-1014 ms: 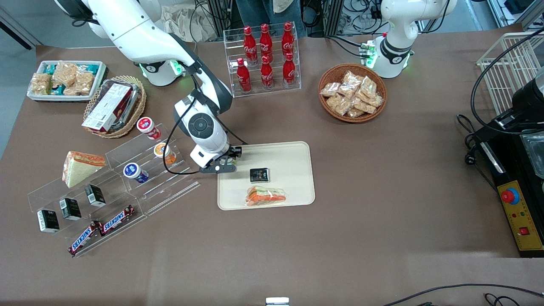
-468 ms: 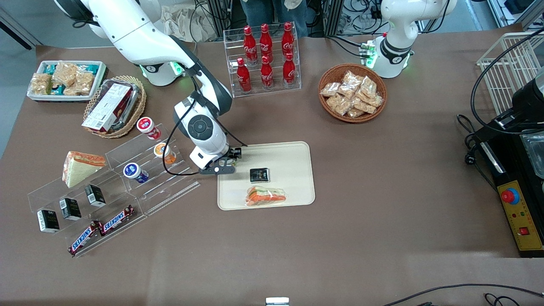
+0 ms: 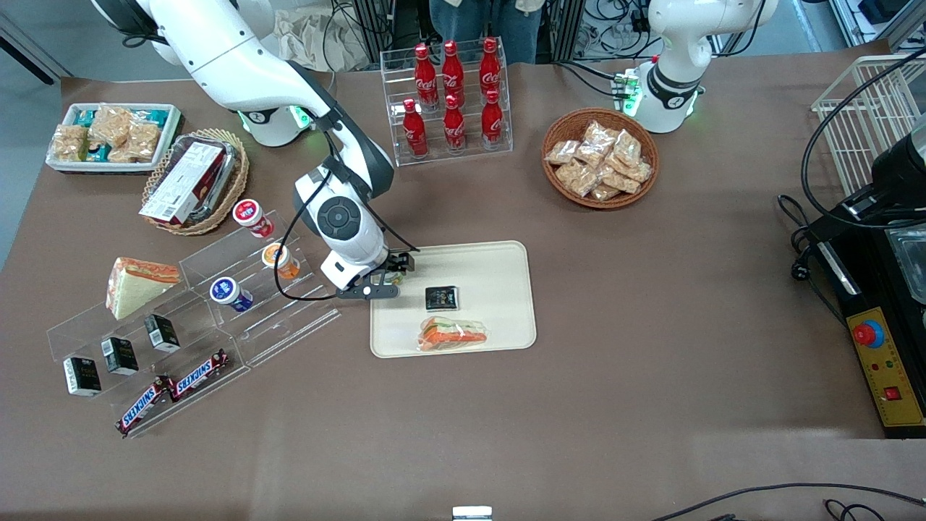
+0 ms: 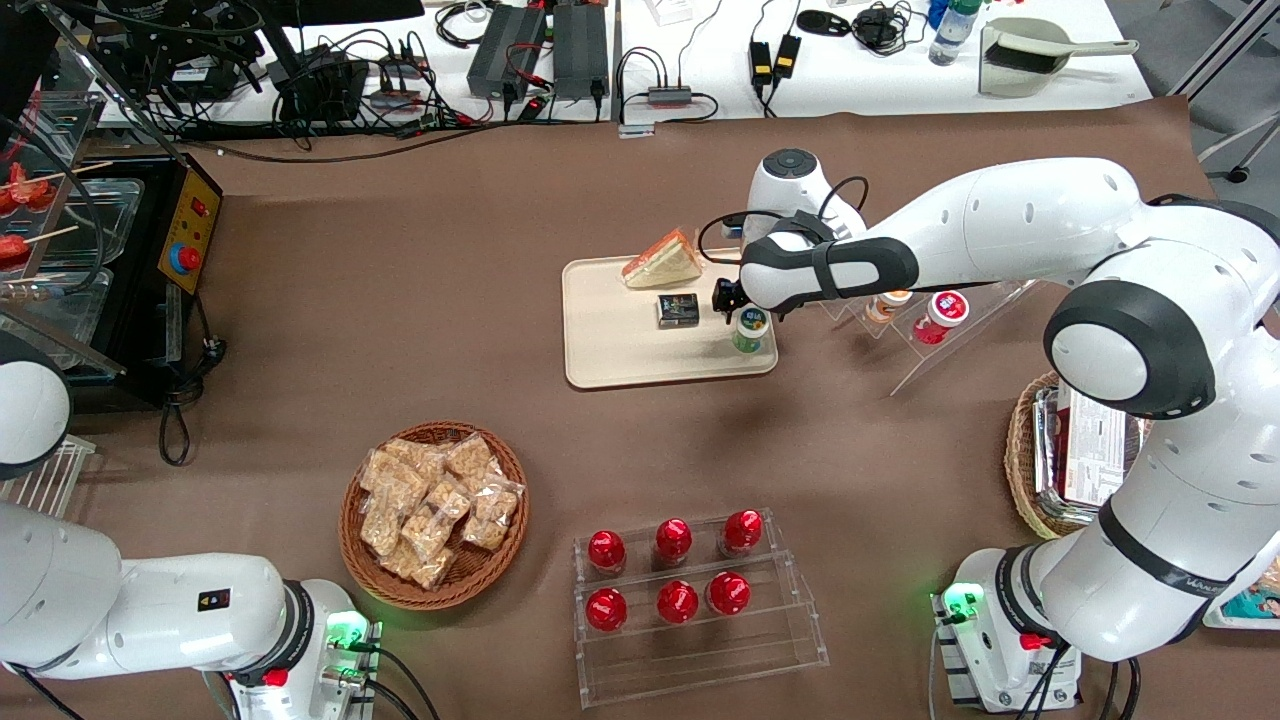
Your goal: Place green gum on tray
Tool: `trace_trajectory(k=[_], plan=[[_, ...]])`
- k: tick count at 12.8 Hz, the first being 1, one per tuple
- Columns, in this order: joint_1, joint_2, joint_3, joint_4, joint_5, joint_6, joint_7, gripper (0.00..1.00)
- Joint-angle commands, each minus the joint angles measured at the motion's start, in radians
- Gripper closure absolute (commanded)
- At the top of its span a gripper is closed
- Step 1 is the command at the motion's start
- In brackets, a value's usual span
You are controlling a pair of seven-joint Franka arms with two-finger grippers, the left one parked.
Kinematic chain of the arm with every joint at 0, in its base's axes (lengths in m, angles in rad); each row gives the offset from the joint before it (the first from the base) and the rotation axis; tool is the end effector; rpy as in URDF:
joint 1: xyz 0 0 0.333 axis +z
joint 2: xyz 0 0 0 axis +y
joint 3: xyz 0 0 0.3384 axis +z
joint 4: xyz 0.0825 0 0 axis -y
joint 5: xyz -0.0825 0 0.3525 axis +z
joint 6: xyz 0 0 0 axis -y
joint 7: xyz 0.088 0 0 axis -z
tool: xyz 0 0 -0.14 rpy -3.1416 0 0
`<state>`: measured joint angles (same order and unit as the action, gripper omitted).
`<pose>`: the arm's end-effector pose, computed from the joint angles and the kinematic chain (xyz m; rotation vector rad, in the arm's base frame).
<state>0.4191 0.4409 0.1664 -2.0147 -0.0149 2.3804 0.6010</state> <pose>0.4884 0.3201 0.2404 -3.1259 0.0274 0.1431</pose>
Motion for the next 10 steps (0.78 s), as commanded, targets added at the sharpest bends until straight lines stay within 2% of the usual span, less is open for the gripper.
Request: trace_trajectory(k=[1, 2, 4, 6, 8, 10], plan=[[-0.005, -0.051, -0.002, 0.014, -0.048, -0.013, -0.004, 0.01], [-0.016, -0.097, -0.001, 0.014, -0.074, -0.029, -0.018, 0.01], [-0.032, -0.161, -0.001, 0.068, -0.074, -0.158, -0.085, 0.01], [-0.089, -0.214, 0.001, 0.179, -0.053, -0.350, -0.192, 0.01], [-0.137, -0.261, -0.005, 0.250, -0.005, -0.476, -0.272, 0.01], [-0.155, -0.306, -0.069, 0.299, 0.016, -0.590, -0.340, 0.01]])
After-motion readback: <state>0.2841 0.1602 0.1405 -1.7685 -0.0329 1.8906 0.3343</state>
